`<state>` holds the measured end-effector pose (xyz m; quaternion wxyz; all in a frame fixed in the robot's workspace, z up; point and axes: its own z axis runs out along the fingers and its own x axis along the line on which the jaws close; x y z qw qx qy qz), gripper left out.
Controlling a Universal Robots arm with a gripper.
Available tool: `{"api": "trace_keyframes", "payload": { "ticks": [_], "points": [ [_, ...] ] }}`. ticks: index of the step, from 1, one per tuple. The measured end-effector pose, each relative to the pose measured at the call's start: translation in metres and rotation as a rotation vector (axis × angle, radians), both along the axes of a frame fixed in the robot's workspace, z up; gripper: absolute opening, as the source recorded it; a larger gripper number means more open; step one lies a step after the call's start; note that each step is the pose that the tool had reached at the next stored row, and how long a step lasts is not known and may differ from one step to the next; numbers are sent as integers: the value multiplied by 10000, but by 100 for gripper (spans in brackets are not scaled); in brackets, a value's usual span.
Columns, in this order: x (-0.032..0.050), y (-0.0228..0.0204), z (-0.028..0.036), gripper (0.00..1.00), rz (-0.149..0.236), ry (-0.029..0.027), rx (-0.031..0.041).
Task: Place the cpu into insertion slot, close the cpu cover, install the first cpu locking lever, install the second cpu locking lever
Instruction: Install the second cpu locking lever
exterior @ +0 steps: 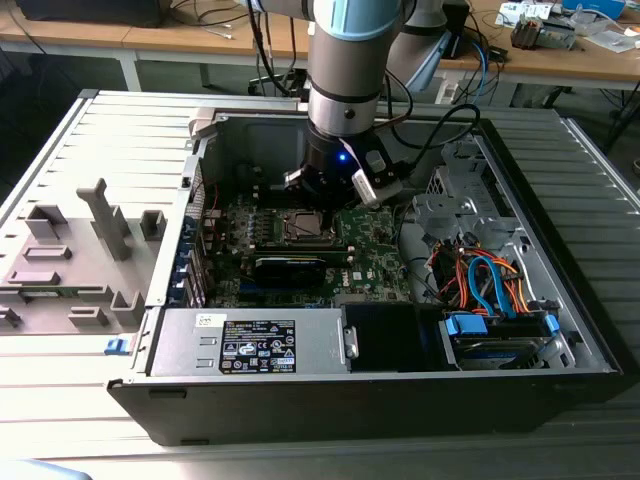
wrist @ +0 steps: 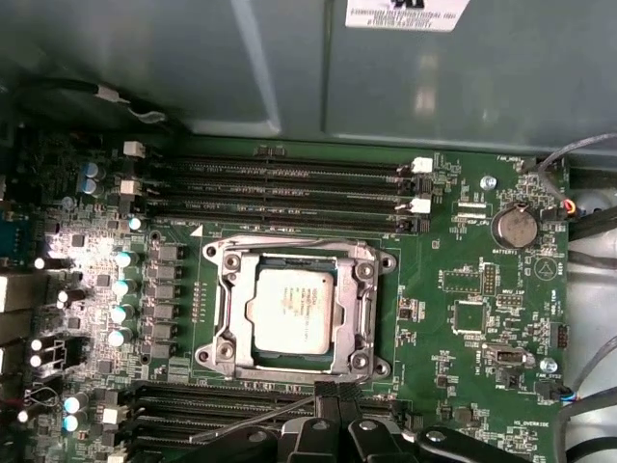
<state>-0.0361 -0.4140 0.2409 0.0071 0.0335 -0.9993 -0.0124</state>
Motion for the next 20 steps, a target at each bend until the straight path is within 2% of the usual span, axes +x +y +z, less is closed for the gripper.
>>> {"api": "trace_keyframes", "payload": {
  "ticks": [2, 8, 12, 16, 20],
  "points": [
    [0, -23, -32, 11, 2, -1, 5],
    [2, -53, -107, 11, 219, 3, 3],
    [21, -59, -171, 11, 240, 13, 4],
    [23, -72, -193, 11, 249, 14, 3],
    [18, -119, -220, 11, 249, 13, 41]
  ]
}}
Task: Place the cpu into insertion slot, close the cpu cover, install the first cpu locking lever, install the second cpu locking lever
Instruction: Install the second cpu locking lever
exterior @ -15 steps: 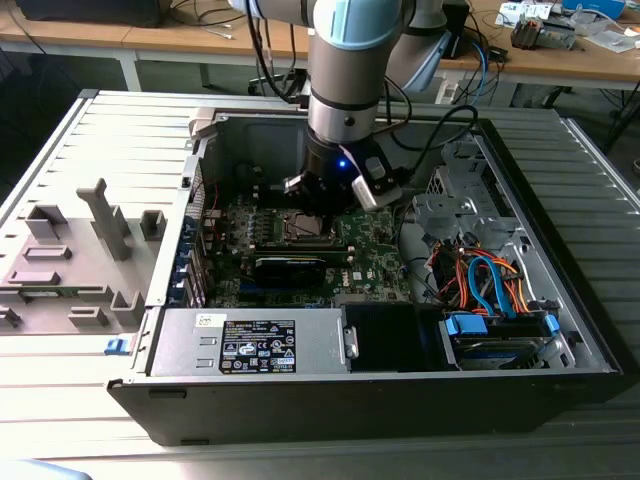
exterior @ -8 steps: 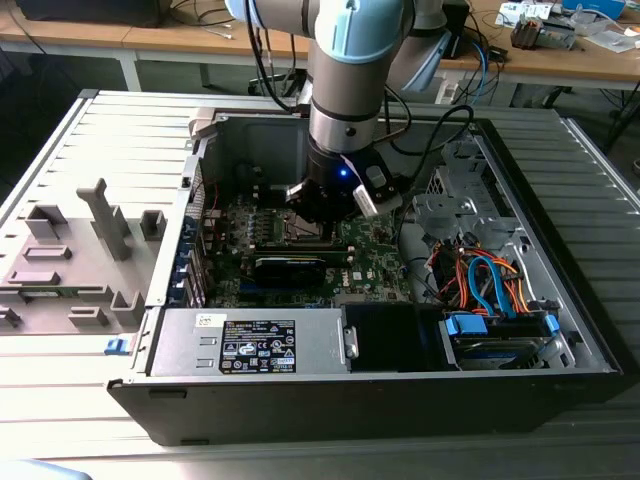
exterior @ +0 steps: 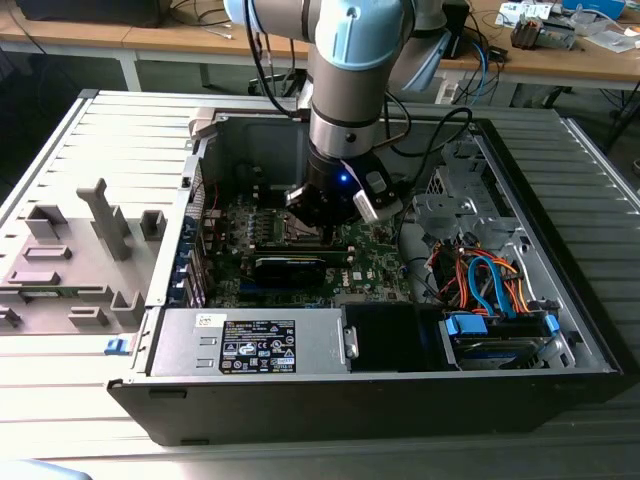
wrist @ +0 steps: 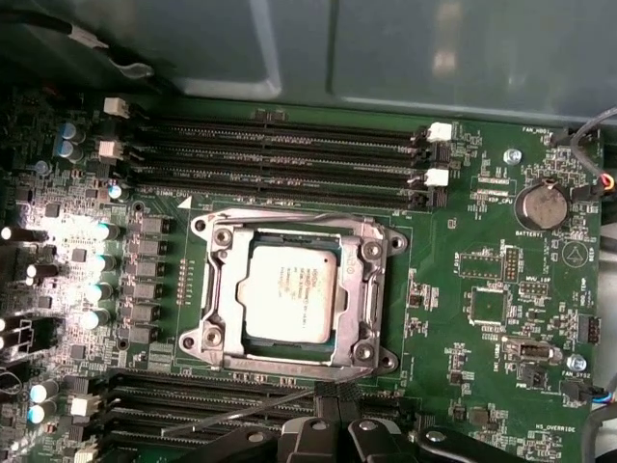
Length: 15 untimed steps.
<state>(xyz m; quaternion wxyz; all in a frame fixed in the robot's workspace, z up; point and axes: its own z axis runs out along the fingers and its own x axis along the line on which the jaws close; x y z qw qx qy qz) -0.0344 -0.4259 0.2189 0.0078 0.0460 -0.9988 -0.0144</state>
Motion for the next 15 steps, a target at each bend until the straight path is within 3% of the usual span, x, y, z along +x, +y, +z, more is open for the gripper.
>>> {"api": "trace_keyframes", "payload": {
  "ticks": [9, 15],
  "points": [
    [-165, -10, -40, 11, 11, 0, 209],
    [-251, -11, -63, 11, 13, 0, 252]
  ]
}}
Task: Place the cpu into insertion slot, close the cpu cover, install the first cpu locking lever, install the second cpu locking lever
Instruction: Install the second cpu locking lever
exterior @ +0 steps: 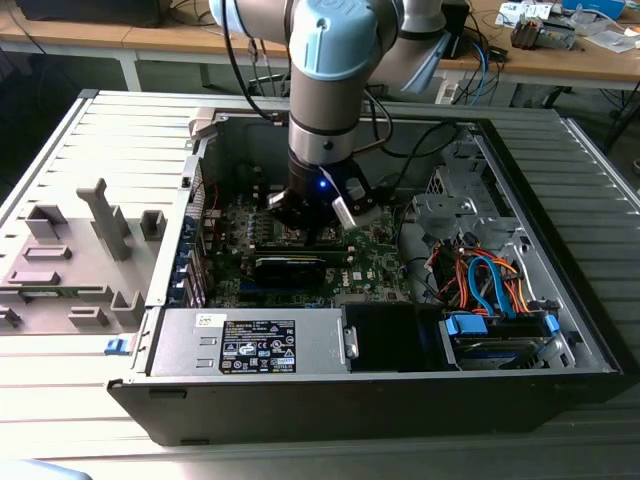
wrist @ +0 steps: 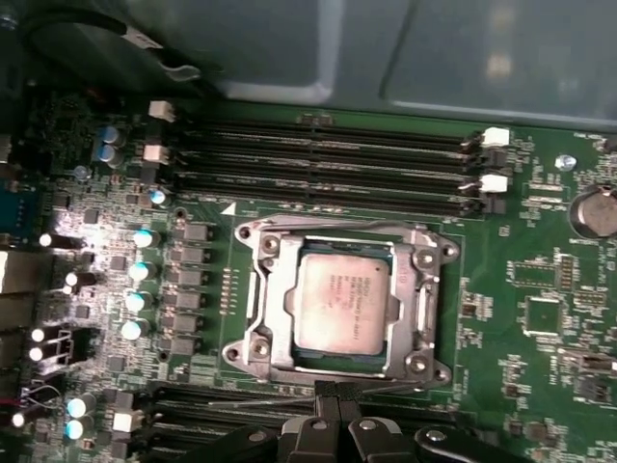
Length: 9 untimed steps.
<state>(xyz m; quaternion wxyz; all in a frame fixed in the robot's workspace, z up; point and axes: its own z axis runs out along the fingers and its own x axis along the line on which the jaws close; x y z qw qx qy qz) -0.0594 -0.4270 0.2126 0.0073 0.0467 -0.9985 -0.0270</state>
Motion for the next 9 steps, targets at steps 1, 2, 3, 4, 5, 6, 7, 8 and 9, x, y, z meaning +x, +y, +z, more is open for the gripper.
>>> {"api": "trace_keyframes", "payload": {
  "ticks": [1, 2, 3, 4, 5, 6, 7, 8, 9],
  "points": [
    [-29, 0, -2, 11, 0, 0, 1],
    [-51, 0, -4, 11, -1, -2, 4],
    [-76, 0, -4, 11, 0, -6, 5],
    [-97, -1, -4, 11, 0, -9, 4],
    [-120, -1, -4, 11, 0, -13, 4],
    [-148, -1, -4, 11, 0, -15, 3],
    [-172, -1, -4, 11, 0, -19, 4],
    [-215, -1, -5, 11, 0, -21, 4],
    [-244, -1, -7, 11, 1, -24, 5]
  ]
}}
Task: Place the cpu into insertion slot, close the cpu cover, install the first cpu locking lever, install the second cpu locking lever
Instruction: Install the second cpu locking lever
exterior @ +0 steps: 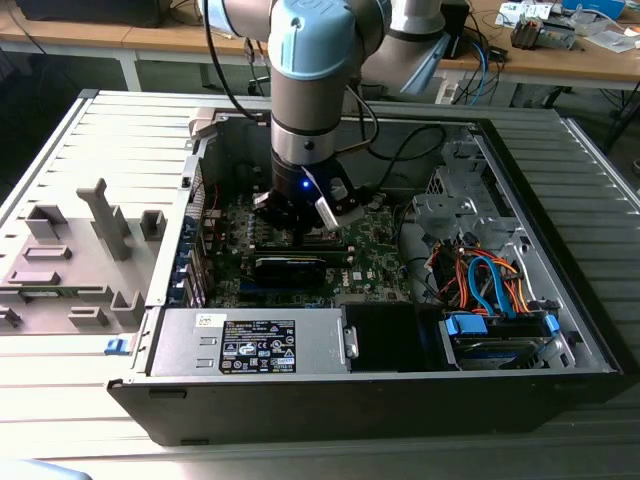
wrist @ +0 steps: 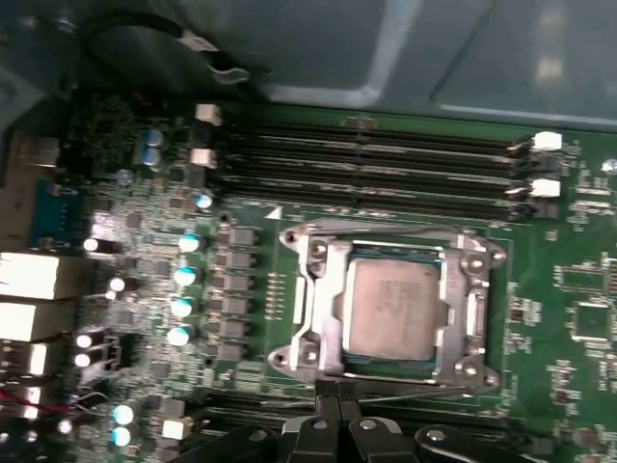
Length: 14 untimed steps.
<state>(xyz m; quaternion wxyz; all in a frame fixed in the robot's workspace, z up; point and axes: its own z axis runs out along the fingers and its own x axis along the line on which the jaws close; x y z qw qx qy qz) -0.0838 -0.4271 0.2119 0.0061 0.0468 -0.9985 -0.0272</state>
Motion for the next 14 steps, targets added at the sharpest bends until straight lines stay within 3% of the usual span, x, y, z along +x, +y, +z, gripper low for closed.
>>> {"api": "trace_keyframes", "payload": {
  "ticks": [2, 6, 9, 11, 14],
  "points": [
    [-97, 0, -7, 11, -2, -4, 3],
    [-202, 0, -23, 11, -1, -5, 24],
    [-225, 0, -30, 11, 28, -3, 71],
    [-230, -5, -33, 11, 58, -5, 167],
    [-230, -31, -33, 11, 64, -5, 173]
  ]
}}
